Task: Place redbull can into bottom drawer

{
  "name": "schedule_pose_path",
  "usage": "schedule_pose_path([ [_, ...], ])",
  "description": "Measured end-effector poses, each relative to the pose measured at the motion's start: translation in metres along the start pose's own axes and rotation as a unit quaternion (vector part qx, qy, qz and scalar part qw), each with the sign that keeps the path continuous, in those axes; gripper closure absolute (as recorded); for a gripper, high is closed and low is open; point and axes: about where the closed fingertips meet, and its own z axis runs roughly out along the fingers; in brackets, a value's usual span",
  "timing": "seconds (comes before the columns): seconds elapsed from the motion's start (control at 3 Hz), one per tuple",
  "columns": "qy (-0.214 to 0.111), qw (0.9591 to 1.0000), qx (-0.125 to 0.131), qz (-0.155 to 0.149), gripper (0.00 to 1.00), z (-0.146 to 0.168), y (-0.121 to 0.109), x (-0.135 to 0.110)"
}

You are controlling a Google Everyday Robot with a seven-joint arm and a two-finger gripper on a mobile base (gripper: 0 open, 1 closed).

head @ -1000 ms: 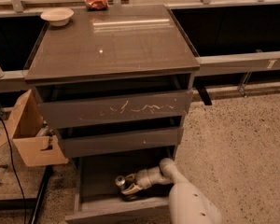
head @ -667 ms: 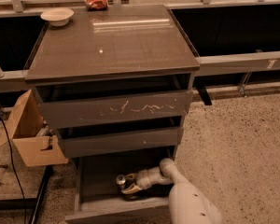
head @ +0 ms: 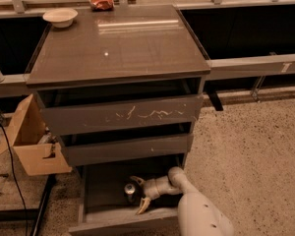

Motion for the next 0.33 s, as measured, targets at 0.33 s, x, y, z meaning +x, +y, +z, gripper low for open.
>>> schedule_pose_path([
  [0.33,0.0,1.0,0.0,0.0,0.0,0.0,0.0,0.0],
])
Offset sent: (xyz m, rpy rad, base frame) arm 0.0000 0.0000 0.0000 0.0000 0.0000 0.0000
